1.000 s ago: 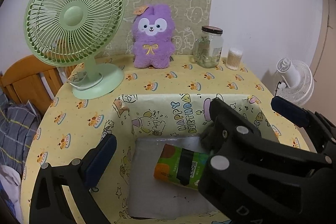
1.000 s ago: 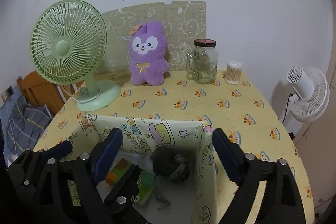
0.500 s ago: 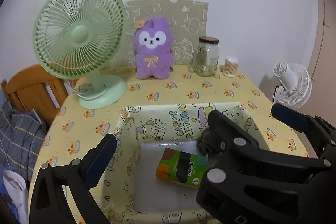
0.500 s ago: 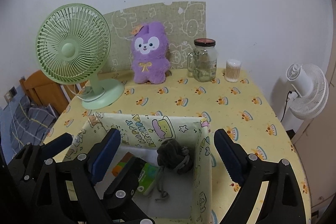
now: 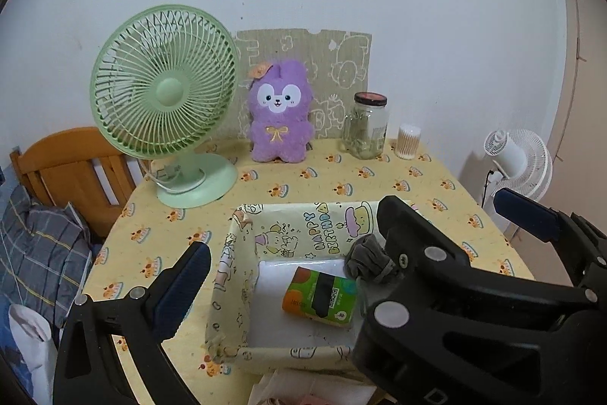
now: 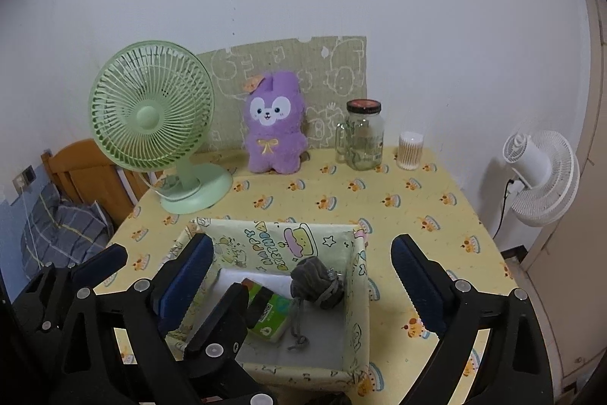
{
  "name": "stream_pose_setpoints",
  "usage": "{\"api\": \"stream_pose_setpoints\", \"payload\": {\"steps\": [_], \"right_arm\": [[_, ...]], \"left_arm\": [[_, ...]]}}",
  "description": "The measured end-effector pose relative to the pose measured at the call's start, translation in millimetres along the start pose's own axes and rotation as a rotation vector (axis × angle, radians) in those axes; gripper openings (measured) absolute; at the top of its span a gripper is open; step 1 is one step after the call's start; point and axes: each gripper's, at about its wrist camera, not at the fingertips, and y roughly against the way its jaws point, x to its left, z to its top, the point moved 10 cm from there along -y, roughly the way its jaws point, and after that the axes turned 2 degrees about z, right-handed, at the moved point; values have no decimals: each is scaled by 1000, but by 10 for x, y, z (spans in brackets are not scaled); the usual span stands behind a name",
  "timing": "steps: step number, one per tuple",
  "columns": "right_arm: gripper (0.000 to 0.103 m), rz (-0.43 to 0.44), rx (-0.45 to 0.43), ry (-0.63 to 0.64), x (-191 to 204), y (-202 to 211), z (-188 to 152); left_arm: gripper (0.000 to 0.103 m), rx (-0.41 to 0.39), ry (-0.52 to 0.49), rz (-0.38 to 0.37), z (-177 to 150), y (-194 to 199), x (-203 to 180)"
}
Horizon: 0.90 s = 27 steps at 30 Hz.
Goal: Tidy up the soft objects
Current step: 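Withdraw both tools from the basket back toward the remaining items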
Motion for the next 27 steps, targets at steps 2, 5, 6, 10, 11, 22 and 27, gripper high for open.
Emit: {"api": "stream_pose_setpoints", "payload": {"steps": [2, 5, 6, 10, 11, 22, 27], "right_arm": [[97, 2, -11, 0, 17, 74, 13], [97, 1, -23, 0, 24, 167, 18], [97, 0, -25, 1, 27, 192, 19], [98, -5, -30, 8, 38, 293, 18], [98, -8, -31, 10, 42, 322, 15], [101, -13, -55, 18, 99, 665, -29], [101, -9, -64, 22, 109, 786, -81]], "left_arm": [[102, -11, -2, 0, 11, 66, 3], [102, -22, -3, -1, 10, 165, 4], [102, -23, -2, 0, 9, 190, 2], [102, -30, -1, 9, 6, 296, -6], [101, -35, -1, 8, 6, 332, -4], [100, -67, -2, 9, -38, 633, -33], [100, -78, -4, 4, -91, 745, -63]]}}
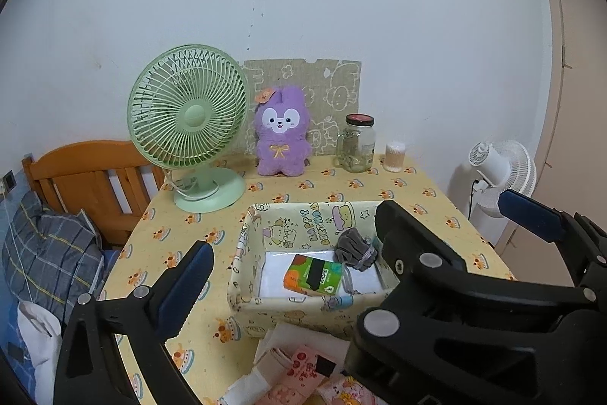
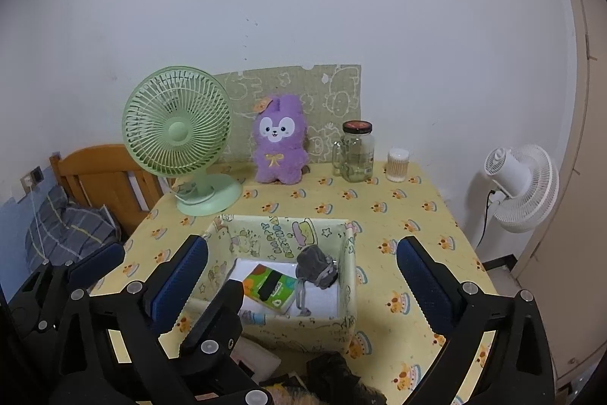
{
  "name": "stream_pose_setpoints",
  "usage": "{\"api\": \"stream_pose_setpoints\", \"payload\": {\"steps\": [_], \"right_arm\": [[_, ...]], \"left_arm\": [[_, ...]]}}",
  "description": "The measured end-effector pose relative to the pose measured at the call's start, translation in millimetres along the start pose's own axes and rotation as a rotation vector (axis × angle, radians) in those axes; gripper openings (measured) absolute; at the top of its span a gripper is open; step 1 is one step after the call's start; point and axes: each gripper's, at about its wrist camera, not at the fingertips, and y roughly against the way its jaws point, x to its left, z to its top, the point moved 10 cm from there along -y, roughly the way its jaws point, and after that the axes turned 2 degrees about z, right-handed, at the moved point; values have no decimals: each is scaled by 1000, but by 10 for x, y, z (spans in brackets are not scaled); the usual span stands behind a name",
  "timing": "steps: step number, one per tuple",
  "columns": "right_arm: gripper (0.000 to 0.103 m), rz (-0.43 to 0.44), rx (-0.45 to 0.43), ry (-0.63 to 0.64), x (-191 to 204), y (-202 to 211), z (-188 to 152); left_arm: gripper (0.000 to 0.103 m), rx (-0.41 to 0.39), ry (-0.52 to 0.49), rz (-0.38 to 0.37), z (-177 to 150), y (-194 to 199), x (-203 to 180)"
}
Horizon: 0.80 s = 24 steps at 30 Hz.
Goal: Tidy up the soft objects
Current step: 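Withdraw both tools from the basket back toward the remaining items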
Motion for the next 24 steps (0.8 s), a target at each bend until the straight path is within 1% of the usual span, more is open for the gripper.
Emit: {"api": "stream_pose_setpoints", "payload": {"steps": [11, 17, 24], "right_arm": [[101, -19, -27, 15, 2, 316, -95], [101, -36, -44, 22, 11, 468, -161], [101, -31, -46, 34, 34, 580, -289]], "left_arm": [[100, -26, -5, -32, -113, 270, -82], [100, -39, -15, -32, -171, 377, -102], [100, -47, -24, -38, -299, 476, -111]]}}
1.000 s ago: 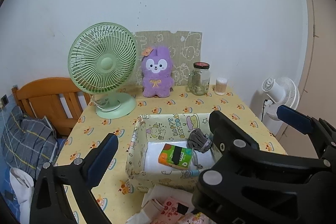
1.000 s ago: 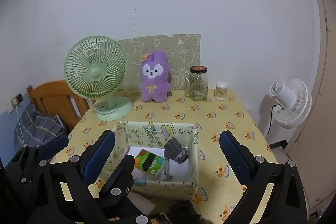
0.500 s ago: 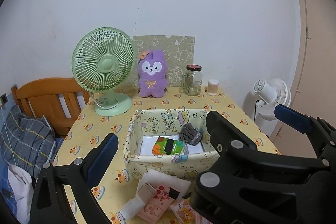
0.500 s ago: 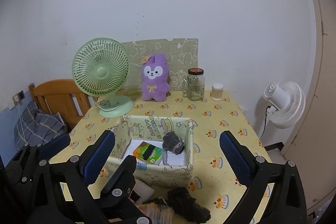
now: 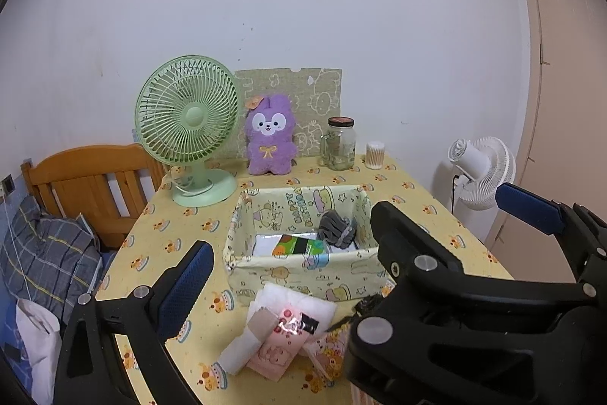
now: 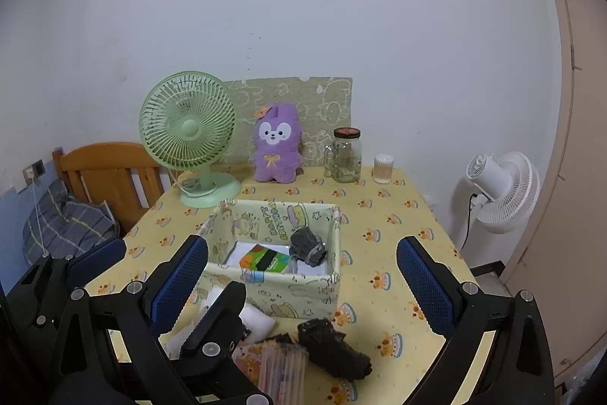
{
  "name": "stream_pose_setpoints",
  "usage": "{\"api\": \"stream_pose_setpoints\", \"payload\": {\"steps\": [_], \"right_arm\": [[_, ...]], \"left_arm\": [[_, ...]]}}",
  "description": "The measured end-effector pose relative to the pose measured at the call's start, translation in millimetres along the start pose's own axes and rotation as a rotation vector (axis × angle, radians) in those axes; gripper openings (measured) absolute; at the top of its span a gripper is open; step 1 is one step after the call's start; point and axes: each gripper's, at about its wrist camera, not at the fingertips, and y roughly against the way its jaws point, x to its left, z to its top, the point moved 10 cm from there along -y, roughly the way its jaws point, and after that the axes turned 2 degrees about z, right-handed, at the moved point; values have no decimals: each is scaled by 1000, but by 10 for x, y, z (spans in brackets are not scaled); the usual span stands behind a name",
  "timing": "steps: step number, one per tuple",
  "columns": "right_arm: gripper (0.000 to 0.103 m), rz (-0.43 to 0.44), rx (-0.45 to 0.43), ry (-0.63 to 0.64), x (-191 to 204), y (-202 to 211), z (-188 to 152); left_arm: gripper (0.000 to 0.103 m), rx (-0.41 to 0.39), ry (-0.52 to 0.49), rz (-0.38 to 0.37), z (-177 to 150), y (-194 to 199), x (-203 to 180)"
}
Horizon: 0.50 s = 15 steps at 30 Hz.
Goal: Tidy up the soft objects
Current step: 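Withdraw both tools from the basket back toward the remaining items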
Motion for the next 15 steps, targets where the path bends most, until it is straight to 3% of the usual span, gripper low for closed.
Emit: {"api": "stream_pose_setpoints", "payload": {"steps": [15], "right_arm": [[101, -14, 18, -15, 0, 15, -378]], "left_arm": [[100, 31, -2, -18, -395, -5, -6]]}}
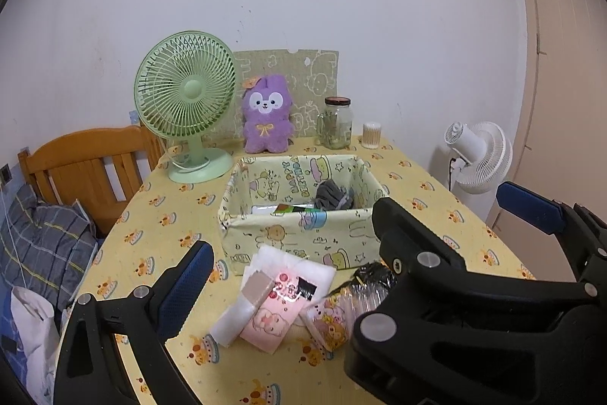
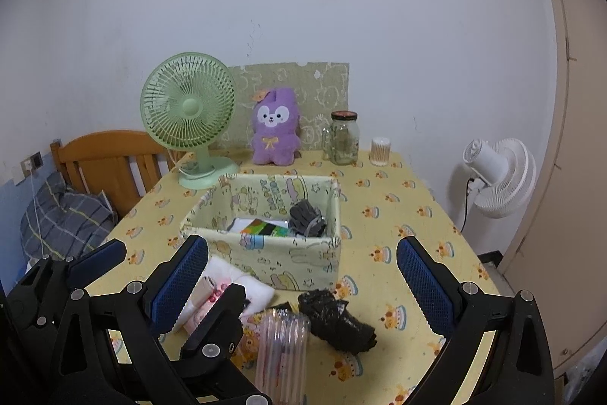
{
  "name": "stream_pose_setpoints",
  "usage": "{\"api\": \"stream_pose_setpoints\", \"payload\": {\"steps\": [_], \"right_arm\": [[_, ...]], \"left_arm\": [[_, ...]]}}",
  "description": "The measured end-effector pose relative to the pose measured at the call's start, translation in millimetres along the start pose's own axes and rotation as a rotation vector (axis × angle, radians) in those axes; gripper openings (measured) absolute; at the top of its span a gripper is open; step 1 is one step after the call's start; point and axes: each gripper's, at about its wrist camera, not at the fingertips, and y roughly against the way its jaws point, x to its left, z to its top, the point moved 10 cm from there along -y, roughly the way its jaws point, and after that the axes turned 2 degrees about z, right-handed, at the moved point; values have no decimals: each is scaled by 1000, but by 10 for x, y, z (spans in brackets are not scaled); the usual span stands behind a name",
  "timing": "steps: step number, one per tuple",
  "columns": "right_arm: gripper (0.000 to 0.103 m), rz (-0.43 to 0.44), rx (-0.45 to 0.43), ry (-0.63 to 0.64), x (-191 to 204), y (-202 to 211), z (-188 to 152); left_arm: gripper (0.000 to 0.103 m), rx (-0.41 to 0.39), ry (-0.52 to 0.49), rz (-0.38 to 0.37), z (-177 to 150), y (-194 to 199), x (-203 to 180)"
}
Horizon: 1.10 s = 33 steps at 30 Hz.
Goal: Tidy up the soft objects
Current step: 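Withdraw both tools from the basket back toward the remaining items, then grasp the clear straw pack with the right tool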
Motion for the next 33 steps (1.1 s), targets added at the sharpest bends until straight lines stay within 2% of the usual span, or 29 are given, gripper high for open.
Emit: {"api": "stream_pose_setpoints", "payload": {"steps": [7, 27, 29, 33], "right_arm": [[101, -14, -27, 3, 10, 62, -133], [101, -13, 67, -41, 17, -221, -785], [100, -18, 76, -37, 25, -254, -822], [92, -5, 116, -36, 55, -371, -930]], "left_arm": [[100, -21, 2, -4, -148, 24, -5], [100, 93, 31, 0, -780, -266, 65], [100, 101, 33, -2, -817, -296, 72], [96, 140, 31, 3, -914, -405, 106]]}}
